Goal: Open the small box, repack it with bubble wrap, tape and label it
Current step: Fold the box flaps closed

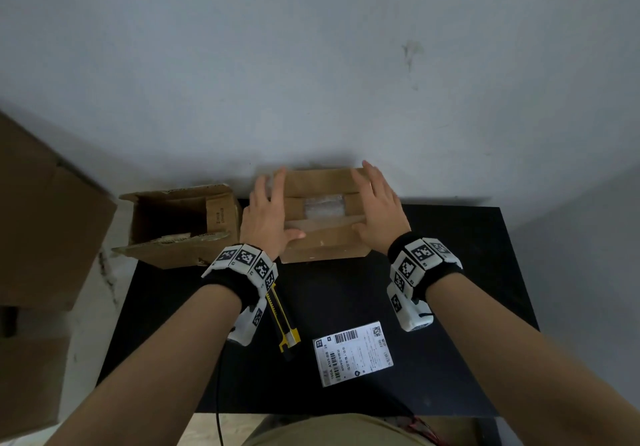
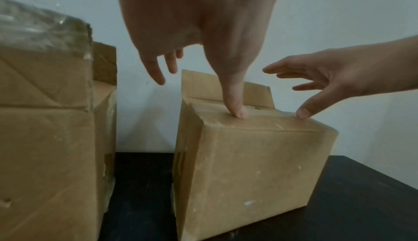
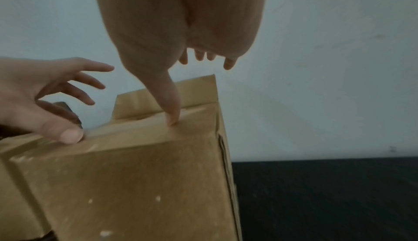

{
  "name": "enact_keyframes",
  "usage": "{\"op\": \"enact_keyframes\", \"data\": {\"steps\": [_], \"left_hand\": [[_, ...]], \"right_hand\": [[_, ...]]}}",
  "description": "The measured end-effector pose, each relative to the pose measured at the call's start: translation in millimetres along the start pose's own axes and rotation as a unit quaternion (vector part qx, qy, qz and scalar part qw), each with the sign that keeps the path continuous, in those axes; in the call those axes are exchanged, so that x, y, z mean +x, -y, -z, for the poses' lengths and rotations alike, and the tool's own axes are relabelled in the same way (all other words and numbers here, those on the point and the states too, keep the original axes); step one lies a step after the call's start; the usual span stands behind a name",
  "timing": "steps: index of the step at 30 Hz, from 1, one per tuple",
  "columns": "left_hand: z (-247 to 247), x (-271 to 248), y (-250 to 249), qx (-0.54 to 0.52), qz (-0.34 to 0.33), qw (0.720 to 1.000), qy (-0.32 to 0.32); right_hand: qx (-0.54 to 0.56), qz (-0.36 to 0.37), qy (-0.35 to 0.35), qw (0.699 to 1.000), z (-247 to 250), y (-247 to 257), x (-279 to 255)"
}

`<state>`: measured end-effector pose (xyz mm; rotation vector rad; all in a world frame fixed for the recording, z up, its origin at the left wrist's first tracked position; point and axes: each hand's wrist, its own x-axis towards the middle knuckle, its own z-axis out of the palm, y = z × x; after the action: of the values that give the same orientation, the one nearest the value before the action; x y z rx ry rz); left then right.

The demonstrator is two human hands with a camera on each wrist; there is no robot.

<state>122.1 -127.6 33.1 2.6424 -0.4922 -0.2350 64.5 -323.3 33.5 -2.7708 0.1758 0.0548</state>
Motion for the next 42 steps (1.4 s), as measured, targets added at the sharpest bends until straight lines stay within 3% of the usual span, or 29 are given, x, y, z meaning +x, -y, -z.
{"op": "enact_keyframes", "data": {"steps": [5, 15, 21, 28, 35, 42], "left_hand": [[3, 13, 3, 0.046, -0.018, 0.998, 0.034], [6, 13, 1, 0.139, -0.102, 0.985, 0.019], [-3, 0, 8, 0.057, -0.113, 0.989, 0.081], [-7, 1, 8, 0.104, -0.118, 0.974, 0.164], [-19, -7, 7, 0.162, -0.123, 0.963, 0.177], [-24, -6, 15, 0.127, -0.133, 0.969, 0.163]], "right_hand": [[-0.016, 0.003, 0.083, 0.996, 7, -4, 22], [-0.004, 0.047, -0.013, 0.999, 1, -7, 10], [0.003, 0.071, -0.016, 0.997, -18, -12, -11], [0.022, 0.037, 0.008, 0.999, -32, -8, -25], [-0.003, 0.045, 0.033, 0.998, -37, -8, -28], [-0.001, 0.051, 0.012, 0.999, -42, -10, -25]]}}
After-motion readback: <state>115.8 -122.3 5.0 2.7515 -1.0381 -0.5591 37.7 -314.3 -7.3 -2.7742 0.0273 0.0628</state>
